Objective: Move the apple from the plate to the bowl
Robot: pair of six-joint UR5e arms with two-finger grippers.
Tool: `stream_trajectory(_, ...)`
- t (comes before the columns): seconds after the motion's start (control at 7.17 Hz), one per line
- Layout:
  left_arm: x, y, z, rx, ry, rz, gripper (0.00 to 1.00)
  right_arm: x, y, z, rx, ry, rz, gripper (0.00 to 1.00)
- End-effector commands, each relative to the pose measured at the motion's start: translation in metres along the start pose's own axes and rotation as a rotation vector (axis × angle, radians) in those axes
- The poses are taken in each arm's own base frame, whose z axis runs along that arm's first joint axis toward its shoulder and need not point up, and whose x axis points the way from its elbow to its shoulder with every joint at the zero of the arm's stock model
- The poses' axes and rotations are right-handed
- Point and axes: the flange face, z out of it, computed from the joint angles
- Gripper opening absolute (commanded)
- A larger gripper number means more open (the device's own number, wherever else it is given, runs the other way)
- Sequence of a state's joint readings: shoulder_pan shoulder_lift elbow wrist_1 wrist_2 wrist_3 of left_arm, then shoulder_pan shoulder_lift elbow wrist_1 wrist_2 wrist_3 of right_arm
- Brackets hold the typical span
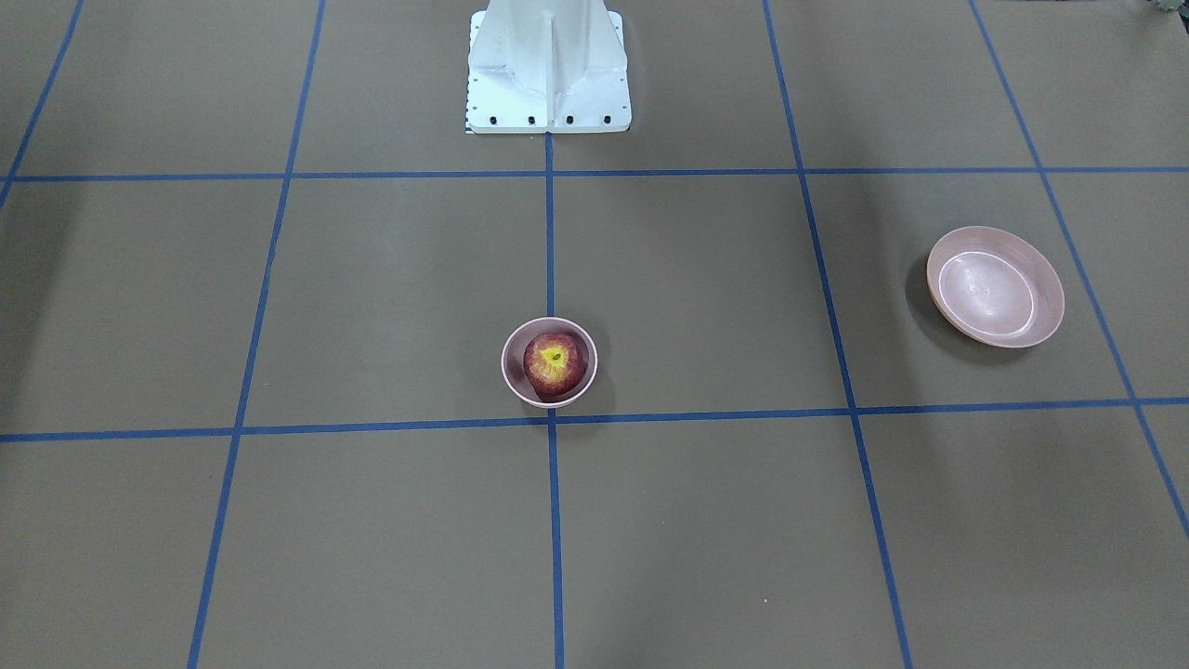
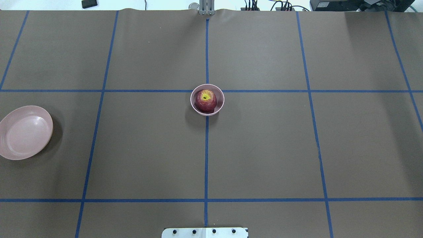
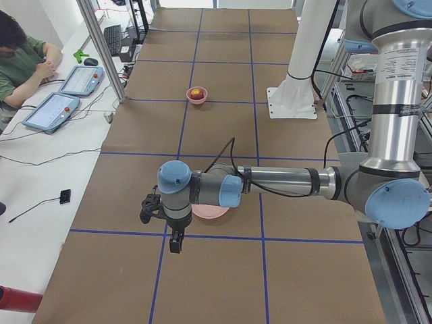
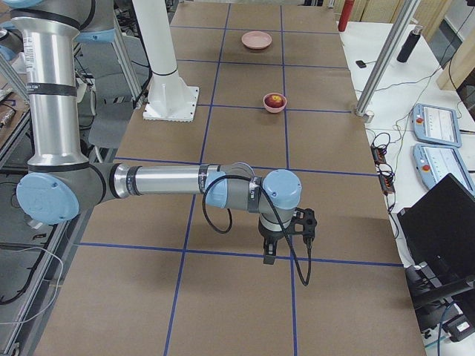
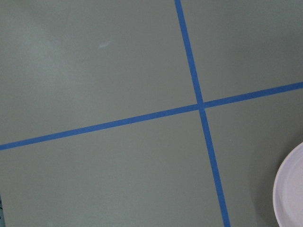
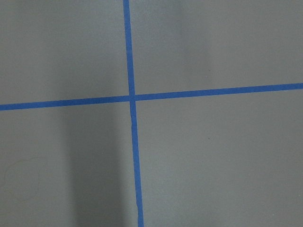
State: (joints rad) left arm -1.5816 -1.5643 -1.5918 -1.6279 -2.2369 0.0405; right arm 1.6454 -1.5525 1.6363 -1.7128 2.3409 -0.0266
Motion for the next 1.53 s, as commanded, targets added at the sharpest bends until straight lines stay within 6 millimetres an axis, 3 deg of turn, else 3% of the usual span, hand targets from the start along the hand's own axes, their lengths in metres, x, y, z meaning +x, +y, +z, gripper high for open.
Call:
stream_trajectory(0.0,-0.001,0.002,0.002,-0.004,0.001,-0.006,0.98,-0.014,-0.004,0.008,-0.016,-0.005,-0.014,1.0)
stream_trajectory(0.14,-0.001,0.002,0.002,-0.003,0.001,-0.005,0.98,-0.03,-0.007,0.017,-0.03,-0.013,0.026,1.0)
stream_trajectory(0.42,-0.002,0.002,0.003,-0.006,0.001,-0.007,0.98,-0.038,-0.007,0.014,-0.021,0.0,0.027,1.0)
stream_trajectory(1.39,0.0,0.0,0.0,0.003,0.001,0.0,0.98,-0.036,-0.004,0.016,-0.025,0.001,0.031,1.0)
